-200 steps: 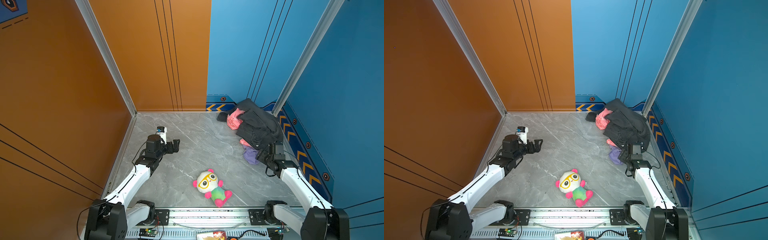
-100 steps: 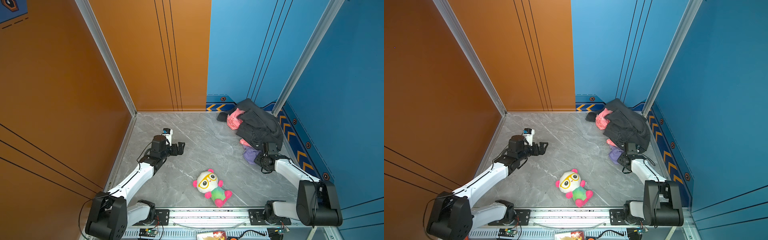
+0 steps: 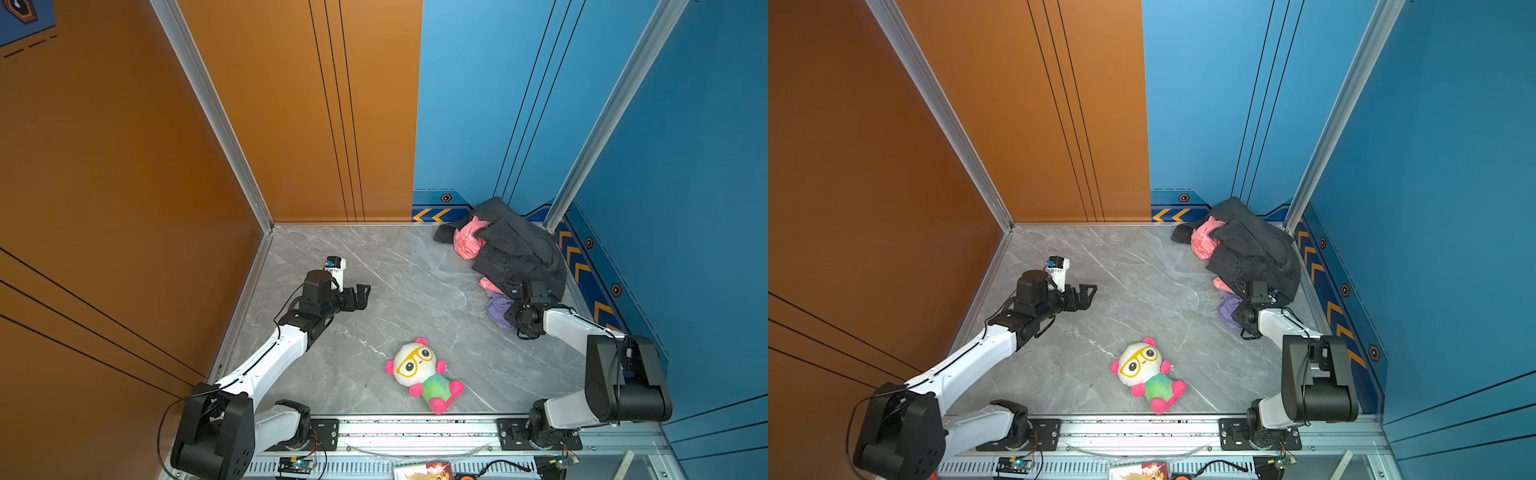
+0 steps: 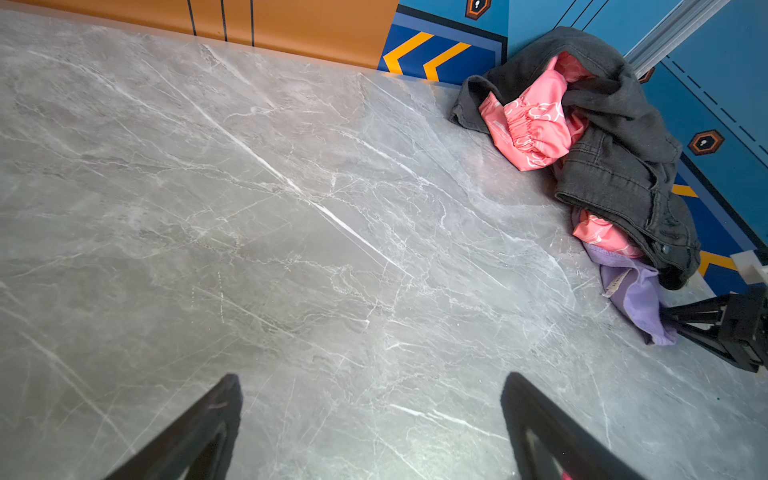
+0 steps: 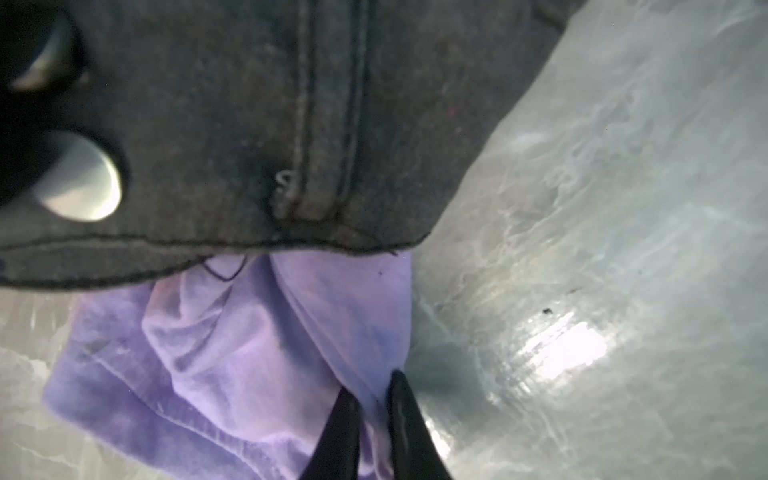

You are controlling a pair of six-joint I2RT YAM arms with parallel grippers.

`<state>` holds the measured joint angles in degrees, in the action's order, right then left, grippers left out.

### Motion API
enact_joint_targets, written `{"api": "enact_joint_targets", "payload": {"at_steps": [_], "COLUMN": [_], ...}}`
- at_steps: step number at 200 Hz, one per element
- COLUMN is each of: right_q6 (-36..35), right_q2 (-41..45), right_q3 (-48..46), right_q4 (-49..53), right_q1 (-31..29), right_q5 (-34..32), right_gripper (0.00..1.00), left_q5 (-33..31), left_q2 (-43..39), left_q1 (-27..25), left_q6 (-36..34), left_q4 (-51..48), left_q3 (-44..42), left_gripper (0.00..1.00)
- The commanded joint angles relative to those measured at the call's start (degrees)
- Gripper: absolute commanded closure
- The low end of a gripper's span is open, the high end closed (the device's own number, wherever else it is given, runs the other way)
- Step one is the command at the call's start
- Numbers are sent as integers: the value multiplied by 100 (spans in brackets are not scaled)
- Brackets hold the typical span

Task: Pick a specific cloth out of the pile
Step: 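Lower the right gripper to the lavender shirt under the black jeans, then close the right gripper on the lavender shirt and lift it up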

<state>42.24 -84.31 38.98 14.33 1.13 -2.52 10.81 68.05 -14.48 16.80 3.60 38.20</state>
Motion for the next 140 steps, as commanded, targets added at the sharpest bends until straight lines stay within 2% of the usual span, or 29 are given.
{"api": "enact_joint_targets", "payload": {"at_steps": [1,17,41,98,140], "right_q6": [183,243,311,425,382], "right_q2": [-38,31,261,1141,1567], "right_q3": [181,229,302,520,804], "right_q4": [-56,-53,-92,-234,-318], "right_q1": [-35,-36,-59,-225,-335], "right_q5": [-51,-139,-345,-1261,-1649], "right_gripper": [92,98,100,100,100], "left_q5": [124,123,146,171,127], "left_q2": [6,15,49,169,191], "left_q1": [79,105,135,165,157], "left_q6": [-63,-63,-37,17,52], "left_q4": [130,167,254,367,407], "left_q3": [46,45,45,126,118], "left_gripper": [2,2,2,2,2]}}
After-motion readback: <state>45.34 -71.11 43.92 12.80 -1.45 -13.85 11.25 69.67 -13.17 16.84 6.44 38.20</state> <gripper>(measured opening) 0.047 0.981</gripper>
